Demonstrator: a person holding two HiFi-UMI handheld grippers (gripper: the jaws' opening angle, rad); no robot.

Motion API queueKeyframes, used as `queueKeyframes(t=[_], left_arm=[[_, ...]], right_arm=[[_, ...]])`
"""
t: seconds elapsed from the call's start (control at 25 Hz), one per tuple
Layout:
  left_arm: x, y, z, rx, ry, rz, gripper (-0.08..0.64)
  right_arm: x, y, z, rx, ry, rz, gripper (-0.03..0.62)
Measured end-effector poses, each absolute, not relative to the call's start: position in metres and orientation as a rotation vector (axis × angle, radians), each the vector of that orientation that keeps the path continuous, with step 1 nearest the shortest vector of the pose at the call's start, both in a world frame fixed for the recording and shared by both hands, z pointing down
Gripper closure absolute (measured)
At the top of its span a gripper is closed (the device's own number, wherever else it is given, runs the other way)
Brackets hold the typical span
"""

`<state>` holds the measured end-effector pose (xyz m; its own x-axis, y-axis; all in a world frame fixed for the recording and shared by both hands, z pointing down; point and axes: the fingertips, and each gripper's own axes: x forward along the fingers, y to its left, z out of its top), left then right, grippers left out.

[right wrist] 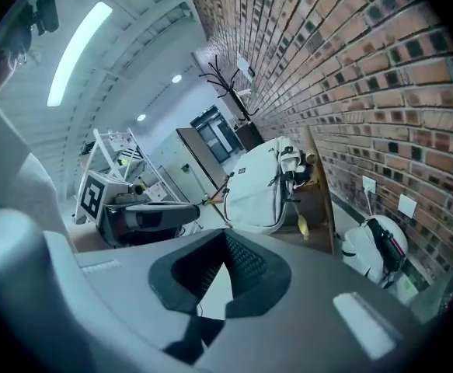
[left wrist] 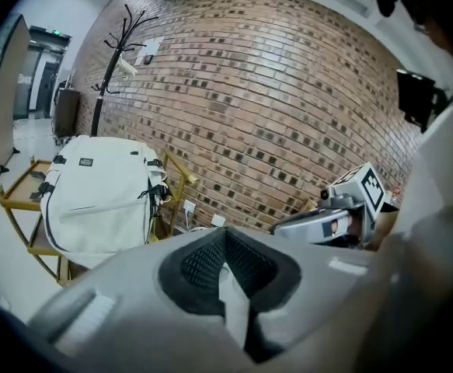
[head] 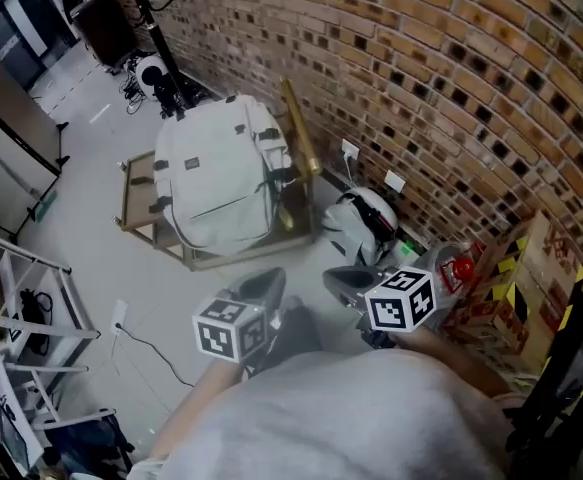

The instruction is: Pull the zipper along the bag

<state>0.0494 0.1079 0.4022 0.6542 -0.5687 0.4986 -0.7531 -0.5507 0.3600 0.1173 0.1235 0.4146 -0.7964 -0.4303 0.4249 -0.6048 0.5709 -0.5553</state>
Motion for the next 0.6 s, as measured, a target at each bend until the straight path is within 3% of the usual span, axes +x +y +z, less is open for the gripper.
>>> queueKeyframes(t=[0.6], left_arm=[[0.019,-0.048,0.450,2.307,-0.910,0.571,0.558]], right_arm=[[0.079,-0.005,0.452,0.946,-2.411,1.250,0.594]])
